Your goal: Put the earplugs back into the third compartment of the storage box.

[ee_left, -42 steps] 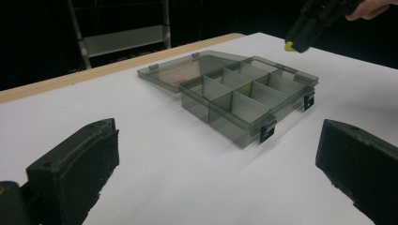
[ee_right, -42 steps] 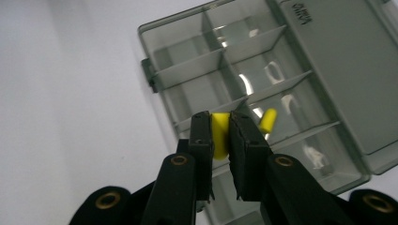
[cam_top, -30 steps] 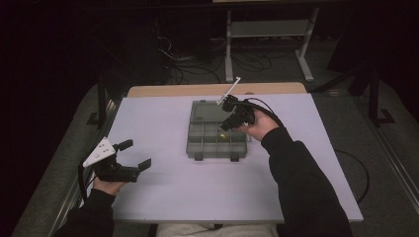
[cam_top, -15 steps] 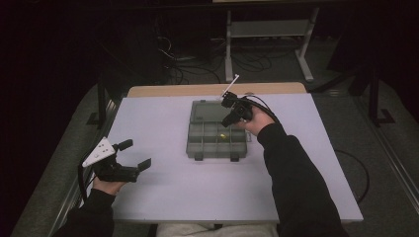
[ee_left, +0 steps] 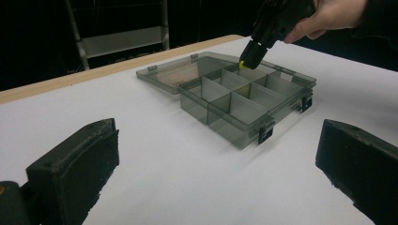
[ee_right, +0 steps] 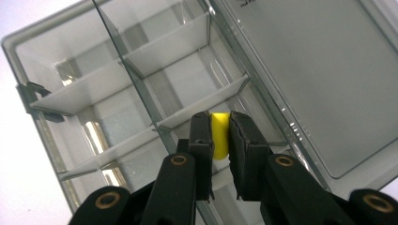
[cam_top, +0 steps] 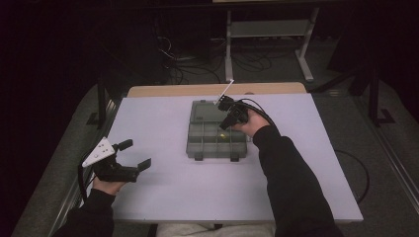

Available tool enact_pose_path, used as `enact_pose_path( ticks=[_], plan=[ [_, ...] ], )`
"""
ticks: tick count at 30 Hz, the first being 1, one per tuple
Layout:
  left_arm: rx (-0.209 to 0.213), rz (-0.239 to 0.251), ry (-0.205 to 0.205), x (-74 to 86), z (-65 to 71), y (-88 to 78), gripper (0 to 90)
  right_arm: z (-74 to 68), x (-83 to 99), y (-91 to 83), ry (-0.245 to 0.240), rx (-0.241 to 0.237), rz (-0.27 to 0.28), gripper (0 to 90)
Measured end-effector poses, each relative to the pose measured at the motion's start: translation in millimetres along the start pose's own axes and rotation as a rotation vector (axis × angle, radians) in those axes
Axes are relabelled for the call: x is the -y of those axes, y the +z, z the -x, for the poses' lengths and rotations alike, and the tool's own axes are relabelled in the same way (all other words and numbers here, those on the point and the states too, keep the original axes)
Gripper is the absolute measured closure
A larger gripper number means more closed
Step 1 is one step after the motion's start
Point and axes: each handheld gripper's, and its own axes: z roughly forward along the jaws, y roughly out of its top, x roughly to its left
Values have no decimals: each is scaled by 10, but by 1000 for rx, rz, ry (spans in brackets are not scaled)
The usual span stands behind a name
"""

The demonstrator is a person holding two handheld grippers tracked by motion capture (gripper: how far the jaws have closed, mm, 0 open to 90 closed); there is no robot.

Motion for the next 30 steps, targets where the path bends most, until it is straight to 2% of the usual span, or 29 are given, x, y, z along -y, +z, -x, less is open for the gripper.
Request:
enact_pose_path(
  ticks=[5,8,11,15,18,21,25,28,30],
  plan=[
    [0,1,-1,0,0,-2,0,8,5,55,3,-6,-12,754],
    [-1,1,-1,0,0,-2,0,-1,8,63,-1,12,-18,716],
    [-1,2,-1,0,2,-5,0,-4,16,36,0,16,8,675],
    [-2,3,-1,0,1,-8,0,-7,30,-33,11,44,46,474],
    [-1,2,-1,0,0,-7,0,24,63,-113,57,41,82,306],
    [0,2,0,0,3,-7,0,27,117,-174,87,57,105,158],
    [-2,1,1,-1,7,-5,0,24,217,-220,102,37,126,99],
    [-3,1,1,-1,8,-5,0,17,287,-257,110,36,139,9],
    [-2,1,2,-1,7,-4,0,16,309,-275,110,38,146,7]
  ],
)
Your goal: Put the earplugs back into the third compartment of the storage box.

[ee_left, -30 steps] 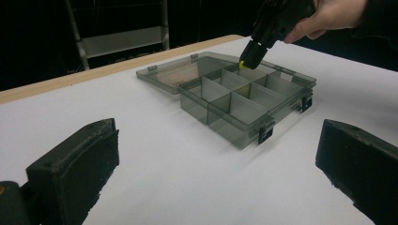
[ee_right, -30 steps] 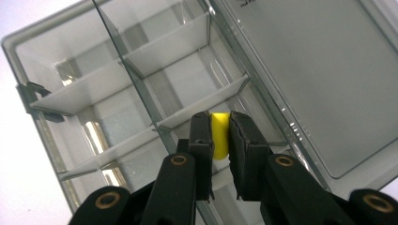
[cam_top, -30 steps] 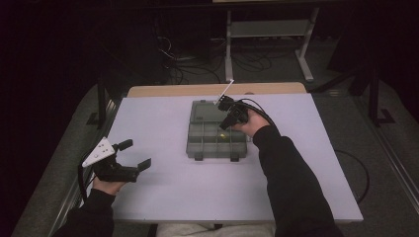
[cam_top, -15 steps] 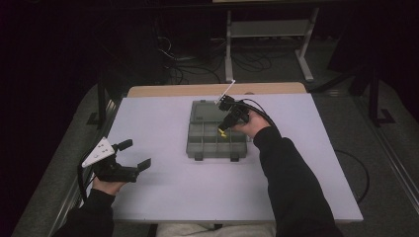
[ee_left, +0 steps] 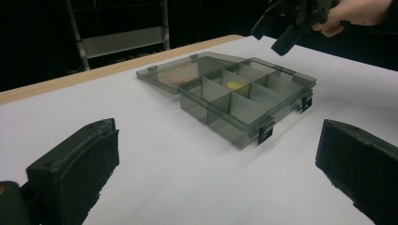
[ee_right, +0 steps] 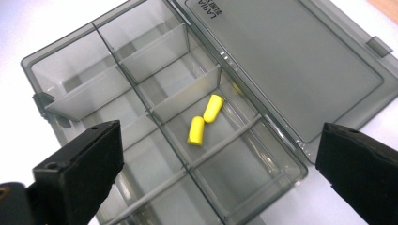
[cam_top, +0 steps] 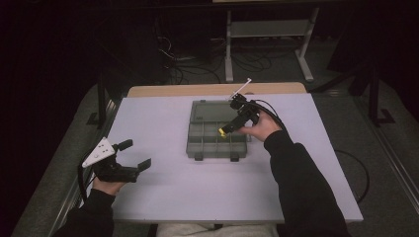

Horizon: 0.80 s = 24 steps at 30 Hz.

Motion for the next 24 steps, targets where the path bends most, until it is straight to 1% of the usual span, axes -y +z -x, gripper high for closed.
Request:
enact_pose_path(
  ticks=[4,9,11,14,20,24],
  plan=[
    [-2,-4,2,2,-3,6,0,10,88,-124,17,4,42,0],
    [-4,-6,3,2,-2,8,0,7,199,-284,27,-5,87,0],
    [-4,-9,5,1,-2,9,0,-3,262,-331,23,-5,99,0],
    [-3,-10,5,1,-2,10,0,-15,362,-376,23,3,113,0],
    [-5,-9,4,1,0,8,0,-24,562,-411,40,-1,137,0],
    [-4,-10,3,1,2,11,0,-55,734,-440,50,2,165,0]
  ],
)
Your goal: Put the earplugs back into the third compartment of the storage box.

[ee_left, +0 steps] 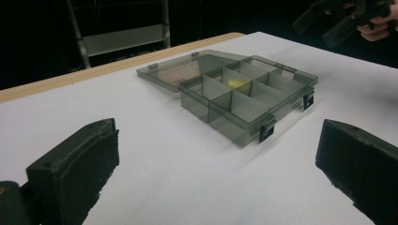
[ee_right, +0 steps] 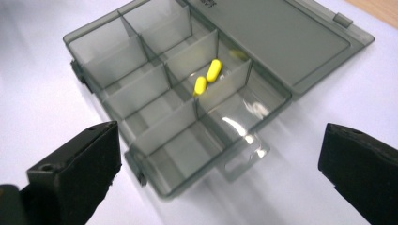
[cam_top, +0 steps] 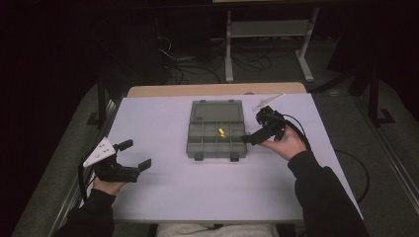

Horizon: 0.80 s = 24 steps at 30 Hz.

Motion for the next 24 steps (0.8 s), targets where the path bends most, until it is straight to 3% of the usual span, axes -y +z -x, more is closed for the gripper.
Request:
enact_pose_path(
  ticks=[12,19,24],
  plan=[
    [-6,1,-1,-1,3,-3,0,-67,465,-192,56,-18,103,0],
    [-9,1,-1,-2,4,-4,0,-101,798,-340,91,10,193,0],
    [-10,3,-1,-3,6,-1,0,-142,1010,-426,101,75,255,0]
  ],
)
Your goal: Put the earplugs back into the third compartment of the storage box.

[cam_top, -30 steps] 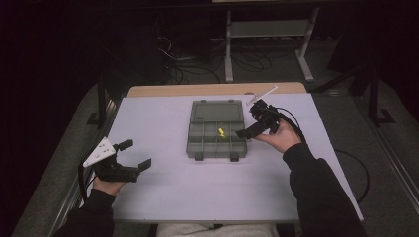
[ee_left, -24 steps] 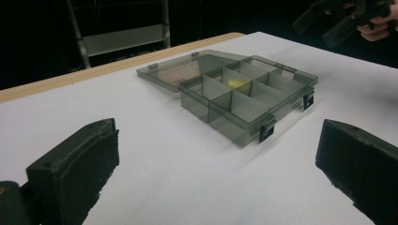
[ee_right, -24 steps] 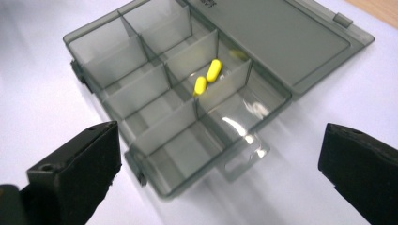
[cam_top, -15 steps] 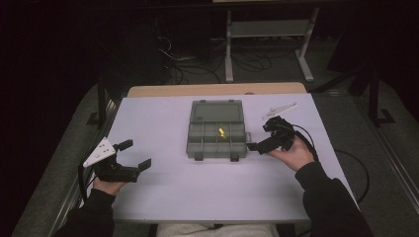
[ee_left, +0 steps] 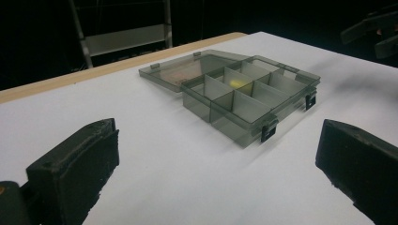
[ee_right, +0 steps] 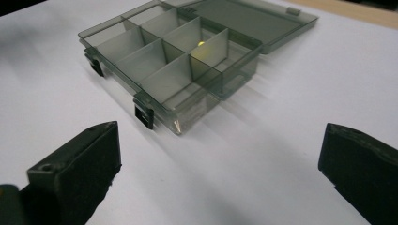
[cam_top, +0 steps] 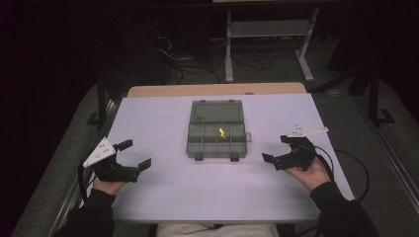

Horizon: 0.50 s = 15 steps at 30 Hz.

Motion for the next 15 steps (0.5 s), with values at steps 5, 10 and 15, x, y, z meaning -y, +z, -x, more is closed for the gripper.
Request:
enact_pose_path(
  ticks=[5,10,15],
  plan=[
    [-1,0,-1,0,0,-1,0,23,164,-127,12,11,47,0],
    [-1,-3,1,-1,0,0,0,82,286,-215,22,19,90,0],
    [1,-2,-1,-1,2,-2,0,94,352,-252,19,21,108,0]
  ],
)
